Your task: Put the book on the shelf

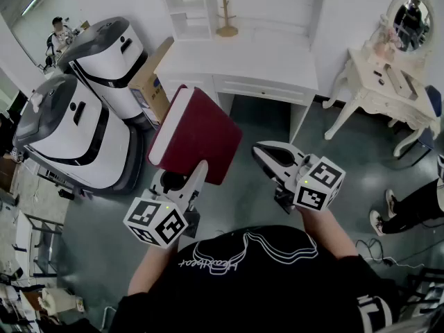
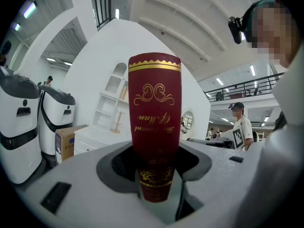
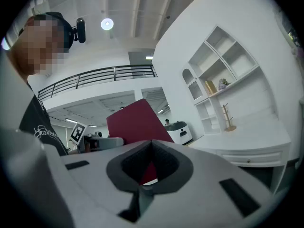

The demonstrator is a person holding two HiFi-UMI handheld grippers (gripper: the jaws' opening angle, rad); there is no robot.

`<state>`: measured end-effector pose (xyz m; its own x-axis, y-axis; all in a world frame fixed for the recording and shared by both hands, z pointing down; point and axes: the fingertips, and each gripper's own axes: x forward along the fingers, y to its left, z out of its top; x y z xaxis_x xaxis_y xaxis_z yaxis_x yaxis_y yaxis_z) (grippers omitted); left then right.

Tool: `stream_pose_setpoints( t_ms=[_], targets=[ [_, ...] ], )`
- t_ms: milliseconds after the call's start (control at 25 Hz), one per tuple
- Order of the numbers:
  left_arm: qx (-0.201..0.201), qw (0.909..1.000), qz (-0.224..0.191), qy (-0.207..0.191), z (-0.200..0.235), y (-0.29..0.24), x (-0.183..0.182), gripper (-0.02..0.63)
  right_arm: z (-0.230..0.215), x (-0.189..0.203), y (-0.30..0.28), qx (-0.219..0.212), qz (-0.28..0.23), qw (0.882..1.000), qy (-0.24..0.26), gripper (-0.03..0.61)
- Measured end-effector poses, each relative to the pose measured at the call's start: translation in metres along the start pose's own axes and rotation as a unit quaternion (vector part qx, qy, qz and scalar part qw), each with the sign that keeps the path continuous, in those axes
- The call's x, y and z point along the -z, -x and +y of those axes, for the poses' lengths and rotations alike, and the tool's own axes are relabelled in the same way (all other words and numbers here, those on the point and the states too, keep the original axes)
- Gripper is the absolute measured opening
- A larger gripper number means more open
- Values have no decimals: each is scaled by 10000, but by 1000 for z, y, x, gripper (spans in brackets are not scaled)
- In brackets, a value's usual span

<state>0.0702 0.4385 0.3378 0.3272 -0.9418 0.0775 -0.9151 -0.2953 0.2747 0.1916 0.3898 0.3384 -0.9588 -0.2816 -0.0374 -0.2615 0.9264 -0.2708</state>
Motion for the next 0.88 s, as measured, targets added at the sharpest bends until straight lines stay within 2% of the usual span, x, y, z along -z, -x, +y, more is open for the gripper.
stream_pose_setpoints(
  t_ms=[440,880],
  targets=[
    [-26,9999,-106,-59,-23,-1,5,206,-1,-1,32,69,5,10000,26,6],
    [100,9997,-220,-78,-39,-4,5,206,-2,-2,50,206,53,9994,268,6]
  ],
)
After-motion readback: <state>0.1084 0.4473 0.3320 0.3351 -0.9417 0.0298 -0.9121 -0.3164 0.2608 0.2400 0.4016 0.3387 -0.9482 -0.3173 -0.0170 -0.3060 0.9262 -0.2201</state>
